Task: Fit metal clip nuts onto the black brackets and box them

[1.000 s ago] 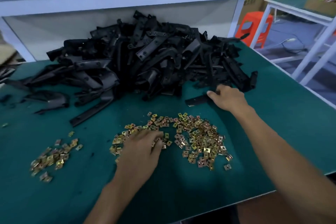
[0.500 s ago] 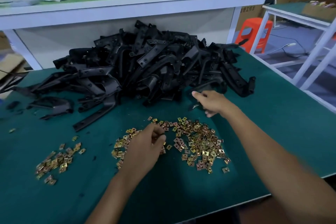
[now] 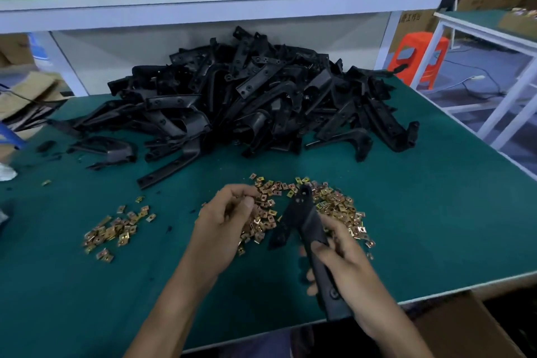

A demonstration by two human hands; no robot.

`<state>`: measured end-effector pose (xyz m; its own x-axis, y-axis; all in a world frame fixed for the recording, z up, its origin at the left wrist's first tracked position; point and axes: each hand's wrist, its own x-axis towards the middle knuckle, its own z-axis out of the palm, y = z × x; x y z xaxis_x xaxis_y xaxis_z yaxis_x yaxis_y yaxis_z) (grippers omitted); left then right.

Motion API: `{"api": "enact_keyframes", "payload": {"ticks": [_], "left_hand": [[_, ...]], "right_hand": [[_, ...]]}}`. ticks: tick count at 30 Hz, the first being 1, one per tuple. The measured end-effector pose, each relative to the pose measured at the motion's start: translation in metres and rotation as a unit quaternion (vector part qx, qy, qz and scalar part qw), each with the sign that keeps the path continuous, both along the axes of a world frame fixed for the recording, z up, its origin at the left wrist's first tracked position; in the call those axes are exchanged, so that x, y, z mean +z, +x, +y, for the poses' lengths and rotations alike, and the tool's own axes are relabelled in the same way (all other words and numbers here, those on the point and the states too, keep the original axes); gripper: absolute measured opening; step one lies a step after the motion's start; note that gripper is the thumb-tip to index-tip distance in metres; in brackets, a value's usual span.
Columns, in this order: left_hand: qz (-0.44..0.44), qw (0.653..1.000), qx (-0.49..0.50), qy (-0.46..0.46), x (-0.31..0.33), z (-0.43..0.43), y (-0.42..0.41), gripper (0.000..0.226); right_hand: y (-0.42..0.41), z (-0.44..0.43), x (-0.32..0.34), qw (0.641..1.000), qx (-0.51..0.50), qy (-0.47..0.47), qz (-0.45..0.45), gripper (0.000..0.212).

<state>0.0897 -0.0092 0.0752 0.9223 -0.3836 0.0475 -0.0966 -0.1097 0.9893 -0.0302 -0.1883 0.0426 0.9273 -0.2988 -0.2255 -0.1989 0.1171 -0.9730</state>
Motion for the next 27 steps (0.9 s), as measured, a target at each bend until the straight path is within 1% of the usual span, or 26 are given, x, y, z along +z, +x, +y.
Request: {"api": "enact_keyframes", "payload": {"ticks": [3, 8, 10, 15, 21, 25, 27], "left_hand": [[0.034, 0.999, -0.013, -0.015, 0.0, 0.007, -0.009, 0.019], [0.057, 0.998, -0.017, 0.0, -0.006, 0.014, -0.022, 0.029], [0.07, 0.997, -0.007, -0.008, -0.008, 0.015, -0.026, 0.033], [0.096, 0.995, -0.007, -0.013, -0.008, 0.017, -0.029, 0.034], [0.108, 0.993, -0.027, 0.041, -0.003, 0.024, -0.025, 0.025], [0.125, 0.986, -0.09, 0.07, 0.004, 0.032, -0.015, 0.031], [0.123, 0.98, -0.121, 0.099, 0.008, 0.037, -0.01, 0.035]], "right_hand": [[-0.004, 0.021, -0.008, 1.0, -0.001, -0.007, -0.011, 0.045], [-0.003, 0.03, -0.006, 0.998, -0.009, -0.04, -0.049, 0.059], [-0.004, 0.032, -0.007, 0.997, -0.011, -0.053, -0.055, 0.06], [-0.005, 0.033, -0.014, 0.994, -0.013, -0.094, -0.056, 0.061], [-0.005, 0.033, -0.02, 0.991, -0.016, -0.119, -0.056, 0.061], [-0.004, 0.032, -0.022, 0.99, 0.001, -0.129, -0.052, 0.061], [-0.004, 0.032, -0.022, 0.99, 0.015, -0.13, -0.052, 0.061]]}}
